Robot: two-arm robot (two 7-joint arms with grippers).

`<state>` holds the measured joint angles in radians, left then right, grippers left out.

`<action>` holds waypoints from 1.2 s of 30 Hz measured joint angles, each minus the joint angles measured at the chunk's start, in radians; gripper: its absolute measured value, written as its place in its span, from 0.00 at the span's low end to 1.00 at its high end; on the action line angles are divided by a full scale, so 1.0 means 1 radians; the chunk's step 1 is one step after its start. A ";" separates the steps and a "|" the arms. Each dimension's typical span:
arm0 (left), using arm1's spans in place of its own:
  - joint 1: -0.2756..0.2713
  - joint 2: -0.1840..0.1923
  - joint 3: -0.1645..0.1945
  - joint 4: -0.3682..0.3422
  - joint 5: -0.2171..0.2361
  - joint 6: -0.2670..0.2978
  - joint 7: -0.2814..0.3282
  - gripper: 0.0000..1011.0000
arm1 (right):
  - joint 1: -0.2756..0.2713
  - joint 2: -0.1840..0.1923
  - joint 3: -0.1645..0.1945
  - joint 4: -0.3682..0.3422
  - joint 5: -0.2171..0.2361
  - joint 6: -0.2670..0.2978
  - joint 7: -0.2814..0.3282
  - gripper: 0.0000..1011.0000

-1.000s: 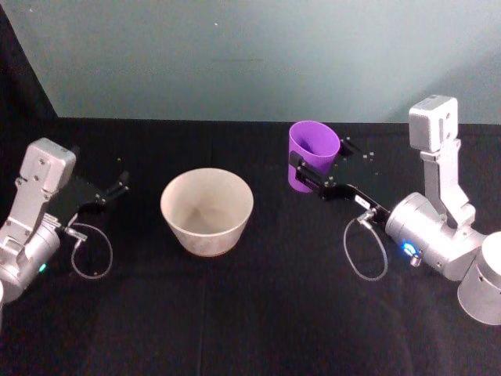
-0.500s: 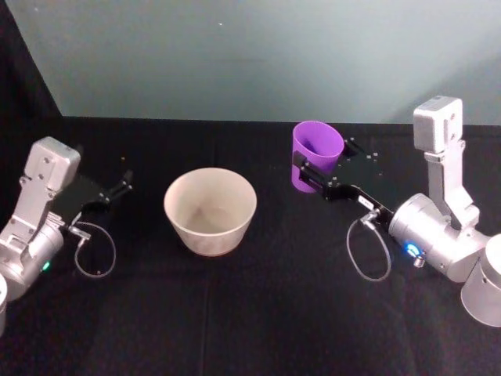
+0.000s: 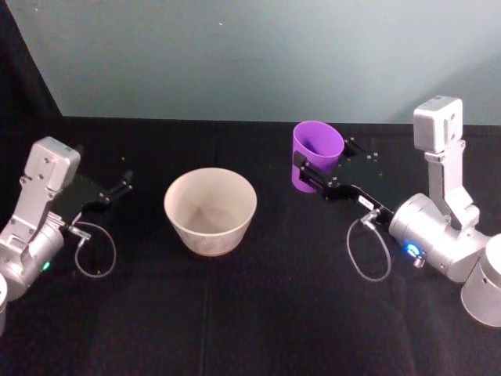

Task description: Pick up the cup and pour the mung beans from the cup into the bowl.

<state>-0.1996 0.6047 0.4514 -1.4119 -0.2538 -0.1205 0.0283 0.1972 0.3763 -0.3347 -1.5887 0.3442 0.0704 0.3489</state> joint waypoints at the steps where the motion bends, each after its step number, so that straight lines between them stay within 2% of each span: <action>1: 0.000 0.000 0.000 0.000 0.000 0.000 0.000 0.99 | 0.000 0.000 0.000 0.000 0.000 0.000 0.000 0.72; 15: 0.000 0.000 0.000 0.000 0.000 0.000 0.000 0.99 | 0.000 0.000 0.000 0.000 0.000 0.000 0.000 0.72; 20: 0.000 0.000 0.000 0.000 0.000 0.000 0.000 0.99 | 0.013 0.006 -0.015 -0.001 -0.031 0.001 0.001 0.72; 23: 0.000 0.000 0.000 0.000 0.000 0.000 0.000 0.99 | 0.037 0.018 -0.040 -0.003 -0.079 0.012 0.005 0.72; 24: 0.000 0.000 0.000 0.000 0.000 0.000 0.000 0.99 | 0.054 0.025 -0.057 -0.004 -0.112 0.020 0.008 0.72; 26: 0.000 0.000 0.000 0.000 0.000 0.000 0.000 0.99 | 0.075 0.033 -0.078 -0.007 -0.150 0.031 0.013 0.72; 27: 0.000 0.000 0.000 0.000 0.000 0.000 0.000 0.99 | 0.098 0.040 -0.101 -0.010 -0.192 0.042 0.020 0.72; 28: 0.000 0.000 0.000 0.000 0.000 0.000 0.000 0.99 | 0.098 0.040 -0.101 -0.010 -0.192 0.042 0.020 0.72; 29: 0.000 0.000 0.000 0.000 0.000 0.000 0.000 0.99 | 0.123 0.046 -0.126 -0.012 -0.233 0.053 0.028 0.72; 31: 0.000 0.000 0.000 0.000 0.000 0.000 0.000 0.99 | 0.145 0.050 -0.147 -0.014 -0.271 0.064 0.035 0.72; 32: 0.000 0.000 0.000 0.000 0.000 0.000 0.000 0.99 | 0.169 0.053 -0.172 -0.015 -0.313 0.075 0.045 0.72; 36: 0.000 0.000 0.000 0.000 0.000 0.000 0.000 0.99 | 0.223 0.050 -0.222 -0.013 -0.399 0.099 0.068 0.72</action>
<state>-0.1995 0.6047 0.4514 -1.4119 -0.2539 -0.1205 0.0283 0.4198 0.4261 -0.5567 -1.6020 -0.0545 0.1699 0.4165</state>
